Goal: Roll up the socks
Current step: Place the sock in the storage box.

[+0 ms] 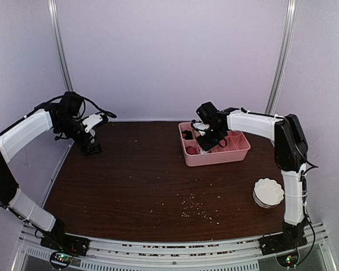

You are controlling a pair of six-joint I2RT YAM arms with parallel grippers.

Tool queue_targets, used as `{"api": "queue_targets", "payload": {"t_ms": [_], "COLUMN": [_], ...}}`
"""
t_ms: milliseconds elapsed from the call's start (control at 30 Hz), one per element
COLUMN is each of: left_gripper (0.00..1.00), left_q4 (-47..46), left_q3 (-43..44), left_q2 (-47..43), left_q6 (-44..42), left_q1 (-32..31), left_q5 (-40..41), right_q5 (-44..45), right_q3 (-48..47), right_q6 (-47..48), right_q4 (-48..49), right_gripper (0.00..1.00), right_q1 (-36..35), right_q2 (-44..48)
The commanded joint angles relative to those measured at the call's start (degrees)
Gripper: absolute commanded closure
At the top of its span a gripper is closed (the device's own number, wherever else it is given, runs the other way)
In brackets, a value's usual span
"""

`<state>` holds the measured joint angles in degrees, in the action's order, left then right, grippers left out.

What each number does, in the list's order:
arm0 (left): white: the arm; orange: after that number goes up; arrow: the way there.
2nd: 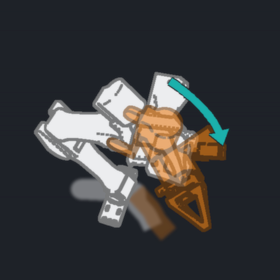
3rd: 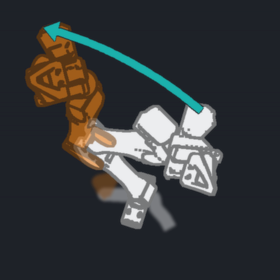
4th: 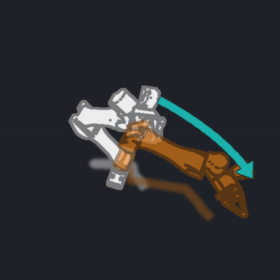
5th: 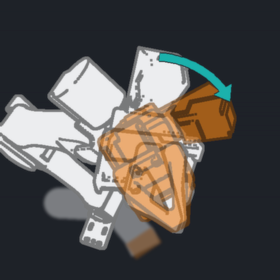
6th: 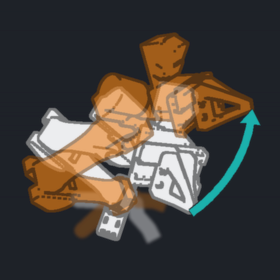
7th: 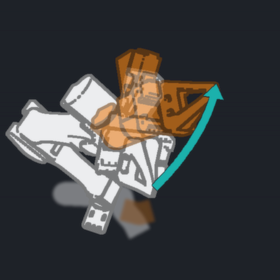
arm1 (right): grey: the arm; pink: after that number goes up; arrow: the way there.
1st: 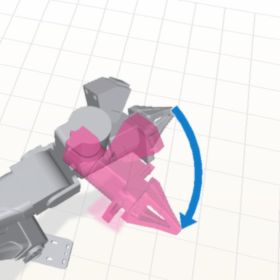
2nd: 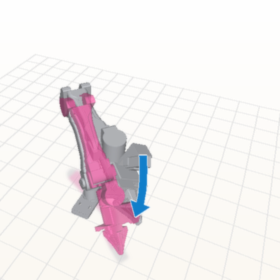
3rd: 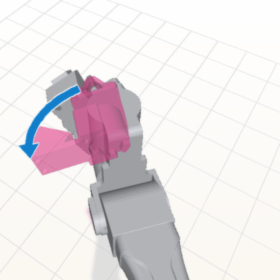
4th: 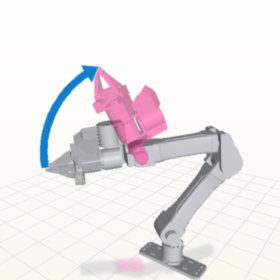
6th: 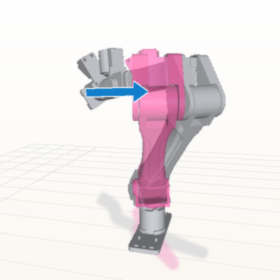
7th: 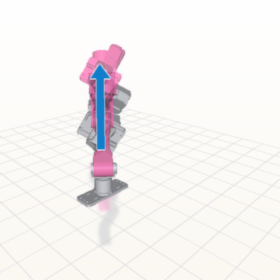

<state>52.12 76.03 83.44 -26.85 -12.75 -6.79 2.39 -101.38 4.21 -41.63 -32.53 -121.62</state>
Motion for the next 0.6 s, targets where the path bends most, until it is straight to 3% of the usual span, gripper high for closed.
{"api": "queue_targets", "payload": {"t_ms": [0, 100, 233, 267, 300, 333, 567], "left_gripper": [0.02, 0.02, 0.02, 0.02, 0.02, 0.02, 0.02], "left_q4": [-2.8, -2.6, -2.5, -2.5, -2.5, -2.6, -2.4], "left_q3": [-2.5, -3.5, -3.4, -3.2, -2.9, -2.8, -3.3], "left_q2": [-3.4, -3.6, -3.9, -3.9, -3.9, -3.9, -4.2], "left_q6": [0.7, 0.8, 0.7, 0.7, 0.8, 0.8, 0.5], "left_q1": [0.9, 1.1, 1.1, 1.2, 1.2, 1.2, 1.8], "left_q5": [1.0, 0.8, 0.6, 0.8, 1.1, 1.4, 1.5], "right_q5": [0.2, 0.2, -0.9, -1.6, -2.1, -2.4, -7.3], "right_q3": [-1.9, -2.7, -2.9, -3.2, -3.8, -5.0, -9.0], "right_q6": [-1.6, -2.6, -3.4, -3.6, -4.0, -4.3, -5.4], "right_q4": [0.1, -1.2, -0.9, -0.7, -1.1, -1.9, -4.3], "right_gripper": [0.88, 0.77, 0.45, 0.35, 0.12, 0.01, 0.01], "right_q1": [-0.6, -0.6, -0.6, -0.6, -0.6, -0.6, -0.3], "right_q2": [-2.5, -2.9, 0.1, 0.9, 1.5, 1.8, 4.9]}}
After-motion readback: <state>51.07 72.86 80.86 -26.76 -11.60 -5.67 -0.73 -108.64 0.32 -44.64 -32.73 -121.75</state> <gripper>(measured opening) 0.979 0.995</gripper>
